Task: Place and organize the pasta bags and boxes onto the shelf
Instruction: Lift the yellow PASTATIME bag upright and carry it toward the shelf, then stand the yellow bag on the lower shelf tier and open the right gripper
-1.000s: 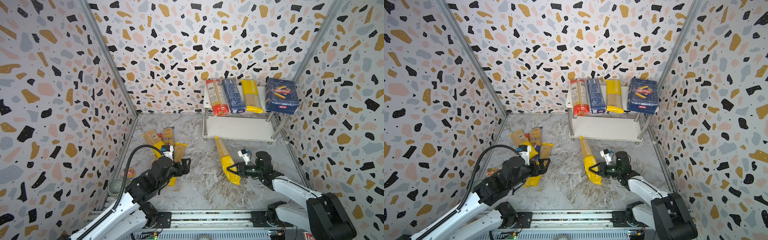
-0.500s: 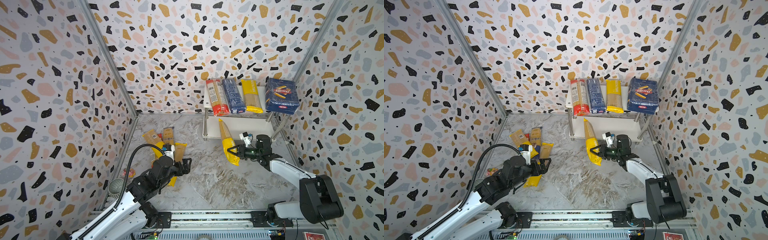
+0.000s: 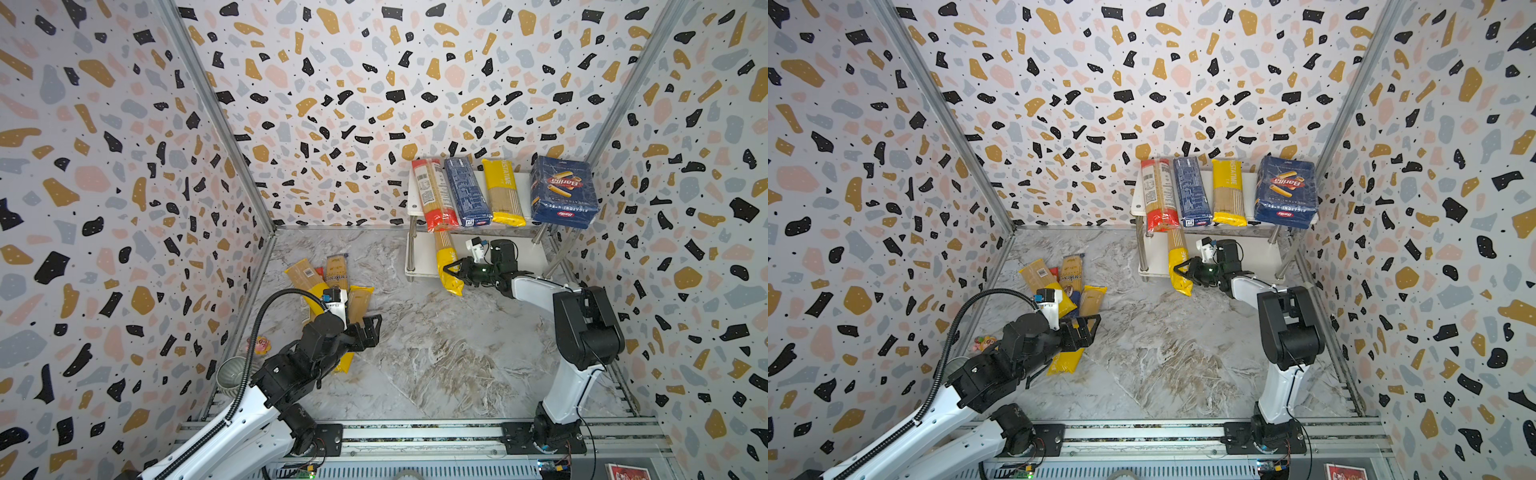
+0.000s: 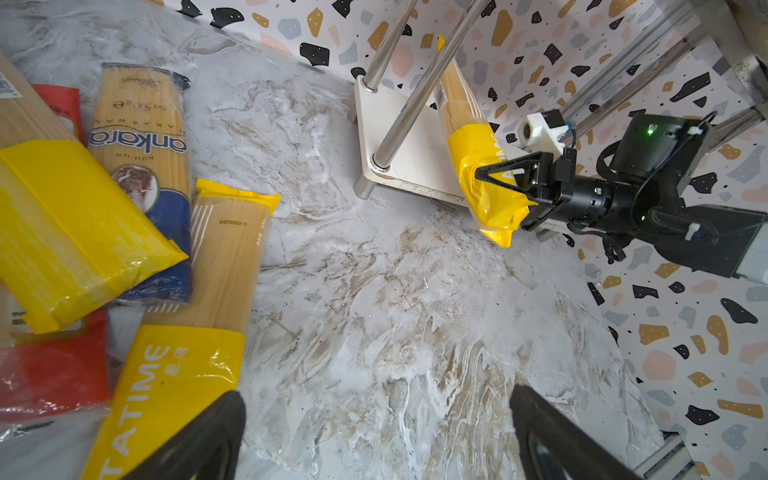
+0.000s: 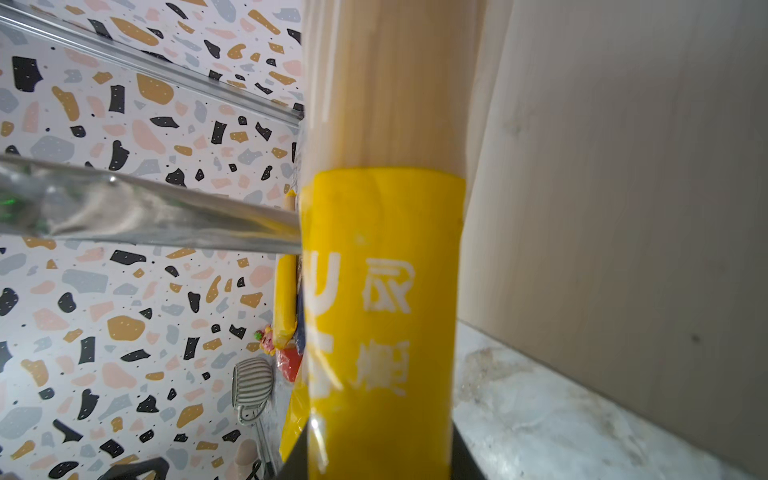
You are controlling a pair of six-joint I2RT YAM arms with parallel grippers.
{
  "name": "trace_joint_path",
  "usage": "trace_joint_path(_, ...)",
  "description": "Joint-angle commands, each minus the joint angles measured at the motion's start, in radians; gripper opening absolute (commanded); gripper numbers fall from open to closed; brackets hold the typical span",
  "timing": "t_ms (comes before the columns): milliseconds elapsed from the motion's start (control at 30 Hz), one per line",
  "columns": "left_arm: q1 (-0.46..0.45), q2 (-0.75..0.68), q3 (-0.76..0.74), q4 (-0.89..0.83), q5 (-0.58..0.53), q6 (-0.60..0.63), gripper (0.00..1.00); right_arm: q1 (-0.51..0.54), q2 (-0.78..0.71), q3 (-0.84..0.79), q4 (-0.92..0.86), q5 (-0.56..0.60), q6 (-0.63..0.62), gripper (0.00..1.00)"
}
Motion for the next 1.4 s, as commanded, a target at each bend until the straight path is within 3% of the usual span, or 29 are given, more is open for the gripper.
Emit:
trace_joint_path(0,0.005,0.000,-0.019,0.041,-0.021,0.017,1.00,0.030,-0.013,0.127,0.106,0.005,-0.067,0.16)
trace_joint_path(400,0.010,0.025,-0.024,0.053,-0.035,0.031,1.00,0.110,0.118,0.259,0.049,0.116,-0.072,0.19)
trace_joint_path(667,0.014,0.012,-0.039,0.044,-0.039,0.028,0.99,0.131,0.120,0.284,-0.003,0.151,-0.098,0.37)
trace_joint_path(767,0.015,0.003,-0.043,0.042,-0.037,0.026,1.00,0.131,0.119,0.286,-0.007,0.148,-0.099,0.50)
trace_joint_path(967,0.018,-0.021,-0.050,0.028,-0.044,0.025,1.00,0.132,0.117,0.289,-0.017,0.141,-0.096,0.57)
trace_joint_path(1167,0.022,-0.012,-0.053,0.005,-0.059,0.025,1.00,0.134,0.039,0.226,-0.055,0.162,-0.127,0.64)
trace_joint_path(1367,0.035,0.038,-0.071,-0.006,-0.088,0.007,1.00,0.134,-0.169,0.050,-0.125,0.266,-0.232,0.79)
